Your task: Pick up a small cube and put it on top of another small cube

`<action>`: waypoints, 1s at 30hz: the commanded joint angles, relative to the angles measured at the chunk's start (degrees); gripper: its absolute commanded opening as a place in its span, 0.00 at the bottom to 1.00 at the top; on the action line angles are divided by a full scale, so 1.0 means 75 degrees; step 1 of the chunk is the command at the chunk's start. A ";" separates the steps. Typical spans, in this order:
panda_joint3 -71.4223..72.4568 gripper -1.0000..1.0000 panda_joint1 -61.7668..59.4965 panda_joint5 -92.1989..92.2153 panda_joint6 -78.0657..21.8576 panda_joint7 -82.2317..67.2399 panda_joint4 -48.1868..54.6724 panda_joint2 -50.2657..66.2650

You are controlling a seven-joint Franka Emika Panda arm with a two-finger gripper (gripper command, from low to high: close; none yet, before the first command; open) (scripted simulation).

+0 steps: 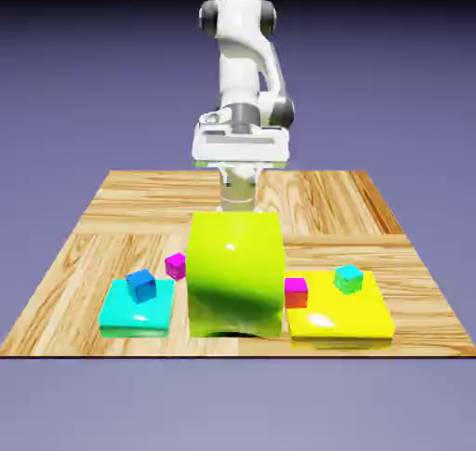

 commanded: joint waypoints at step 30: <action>-0.2410 0.50 -0.2600 0.1467 -0.7251 -0.0007 0.2335 0.6392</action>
